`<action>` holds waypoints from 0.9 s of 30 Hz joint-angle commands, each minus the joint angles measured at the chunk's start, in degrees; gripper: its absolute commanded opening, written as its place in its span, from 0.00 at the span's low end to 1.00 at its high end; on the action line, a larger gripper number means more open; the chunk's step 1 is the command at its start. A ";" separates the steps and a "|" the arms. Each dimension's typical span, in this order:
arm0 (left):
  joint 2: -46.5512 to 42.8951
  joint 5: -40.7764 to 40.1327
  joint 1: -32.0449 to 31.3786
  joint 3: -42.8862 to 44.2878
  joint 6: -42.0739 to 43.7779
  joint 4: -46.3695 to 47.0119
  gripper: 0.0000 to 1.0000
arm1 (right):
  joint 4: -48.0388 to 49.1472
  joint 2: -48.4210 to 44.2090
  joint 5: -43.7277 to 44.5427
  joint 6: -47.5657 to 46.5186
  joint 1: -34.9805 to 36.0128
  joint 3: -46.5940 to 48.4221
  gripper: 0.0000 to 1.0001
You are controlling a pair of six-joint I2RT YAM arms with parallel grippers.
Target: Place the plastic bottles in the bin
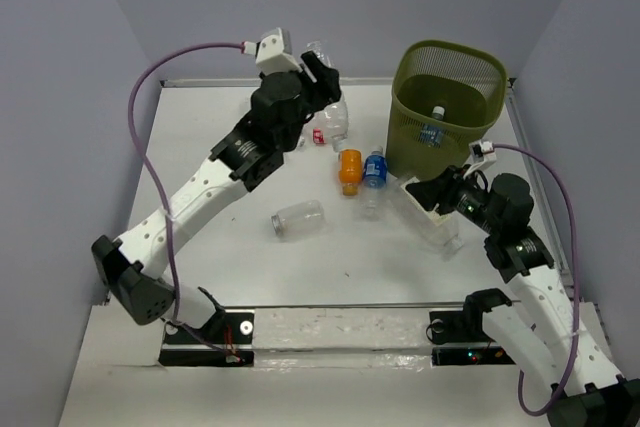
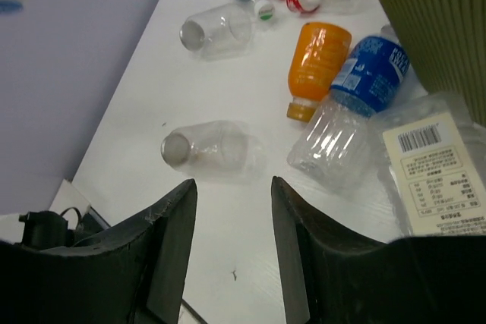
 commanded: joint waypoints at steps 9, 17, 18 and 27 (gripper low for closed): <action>30.45 -5.14 -6.08 40.22 11.47 13.73 0.52 | -1.79 -4.56 -5.33 0.89 4.23 -5.91 0.48; 46.71 -5.94 -6.87 55.16 9.97 26.37 0.49 | -1.26 -6.49 -5.24 2.91 7.66 -7.75 0.48; 49.95 -5.24 -7.05 56.92 10.50 26.73 0.49 | -1.26 -7.28 -5.15 3.26 8.19 -7.93 0.48; 53.15 2.06 -7.49 55.36 14.63 29.20 0.99 | -2.05 -6.06 -4.45 0.90 8.72 -6.88 0.63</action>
